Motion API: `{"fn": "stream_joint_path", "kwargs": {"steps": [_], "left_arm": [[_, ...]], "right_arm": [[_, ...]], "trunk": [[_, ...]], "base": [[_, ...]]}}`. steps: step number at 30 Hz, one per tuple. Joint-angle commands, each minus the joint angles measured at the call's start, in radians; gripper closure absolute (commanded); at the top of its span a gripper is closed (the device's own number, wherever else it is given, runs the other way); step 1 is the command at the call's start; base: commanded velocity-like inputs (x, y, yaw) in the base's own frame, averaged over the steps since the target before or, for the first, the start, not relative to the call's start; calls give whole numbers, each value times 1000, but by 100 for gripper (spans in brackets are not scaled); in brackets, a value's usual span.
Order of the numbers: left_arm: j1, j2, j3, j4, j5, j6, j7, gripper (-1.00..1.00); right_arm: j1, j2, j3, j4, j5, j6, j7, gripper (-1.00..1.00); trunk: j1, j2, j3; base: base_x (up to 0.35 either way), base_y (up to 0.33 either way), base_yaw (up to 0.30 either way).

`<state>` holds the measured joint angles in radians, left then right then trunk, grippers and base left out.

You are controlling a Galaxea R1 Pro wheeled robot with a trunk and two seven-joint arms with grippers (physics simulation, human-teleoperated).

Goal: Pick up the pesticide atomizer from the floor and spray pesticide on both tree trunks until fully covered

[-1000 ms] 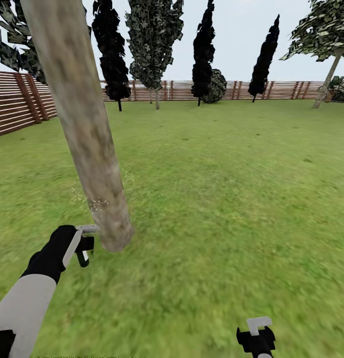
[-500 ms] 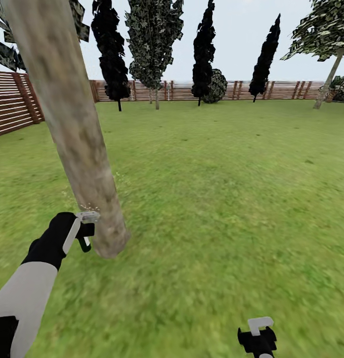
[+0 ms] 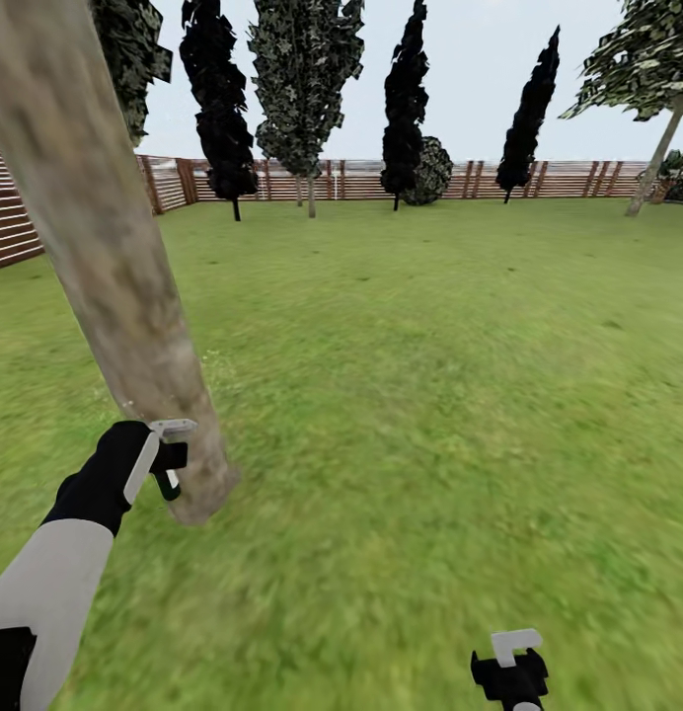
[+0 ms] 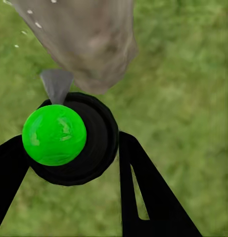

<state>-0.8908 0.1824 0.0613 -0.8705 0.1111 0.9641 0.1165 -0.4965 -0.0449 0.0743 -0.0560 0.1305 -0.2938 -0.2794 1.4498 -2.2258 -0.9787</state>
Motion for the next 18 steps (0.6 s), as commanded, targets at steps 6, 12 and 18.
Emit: {"fn": "stream_joint_path", "kwargs": {"steps": [6,12,18], "left_arm": [[0,0,0,-1,8,4,9,100],[0,0,0,-1,7,4,9,100],[8,0,0,-1,7,4,9,100]], "right_arm": [[0,1,7,1,6,1,-8,-100],[0,0,7,1,6,2,-8,-100],[0,0,7,-1,6,1,-8,-100]], "trunk": [[0,0,-1],[0,0,-1],[0,0,-1]], "base": [[224,-199,255],[124,-254,277],[21,-273,126]]}}
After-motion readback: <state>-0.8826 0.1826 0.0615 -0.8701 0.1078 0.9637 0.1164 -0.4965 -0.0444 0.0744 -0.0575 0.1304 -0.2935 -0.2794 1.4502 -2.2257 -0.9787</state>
